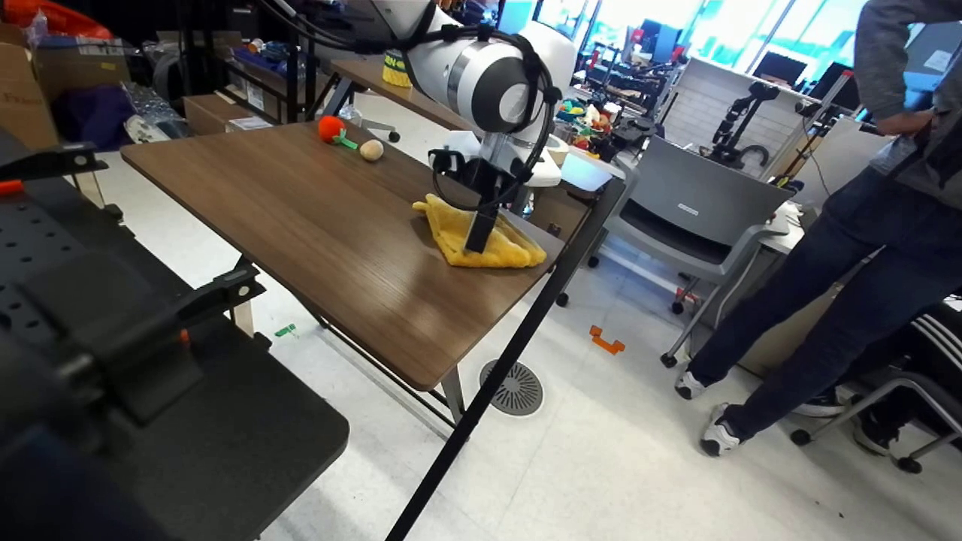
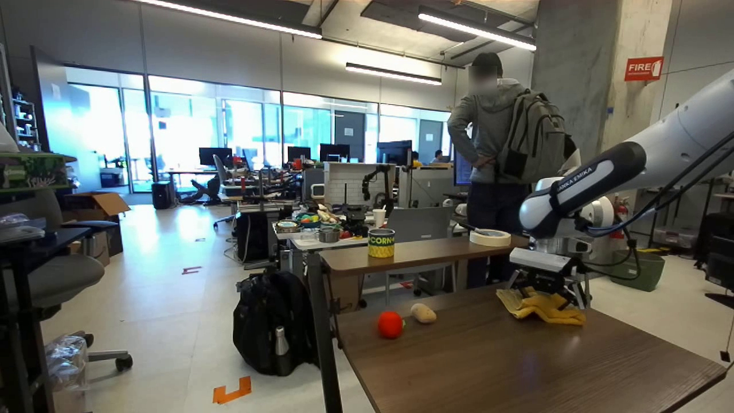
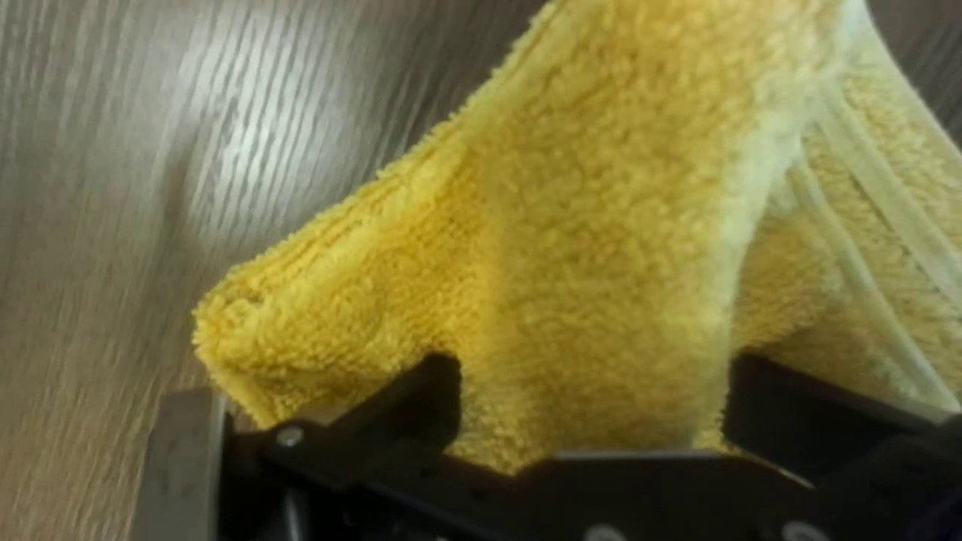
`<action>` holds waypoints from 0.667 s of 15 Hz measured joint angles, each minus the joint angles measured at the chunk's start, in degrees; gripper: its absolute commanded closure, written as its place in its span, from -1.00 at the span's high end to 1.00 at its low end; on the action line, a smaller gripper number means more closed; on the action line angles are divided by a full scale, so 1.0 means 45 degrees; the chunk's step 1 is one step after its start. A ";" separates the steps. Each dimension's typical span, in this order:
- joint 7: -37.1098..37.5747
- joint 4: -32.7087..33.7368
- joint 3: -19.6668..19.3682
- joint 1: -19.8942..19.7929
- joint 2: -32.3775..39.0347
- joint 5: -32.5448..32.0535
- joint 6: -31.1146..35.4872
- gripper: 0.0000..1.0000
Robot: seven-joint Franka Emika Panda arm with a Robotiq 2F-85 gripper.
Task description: Use the towel to clean the table and move the plush toys to the right
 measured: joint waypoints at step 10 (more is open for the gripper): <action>-0.1781 0.1284 0.1318 0.1234 0.0183 -0.1068 -0.3484 1.00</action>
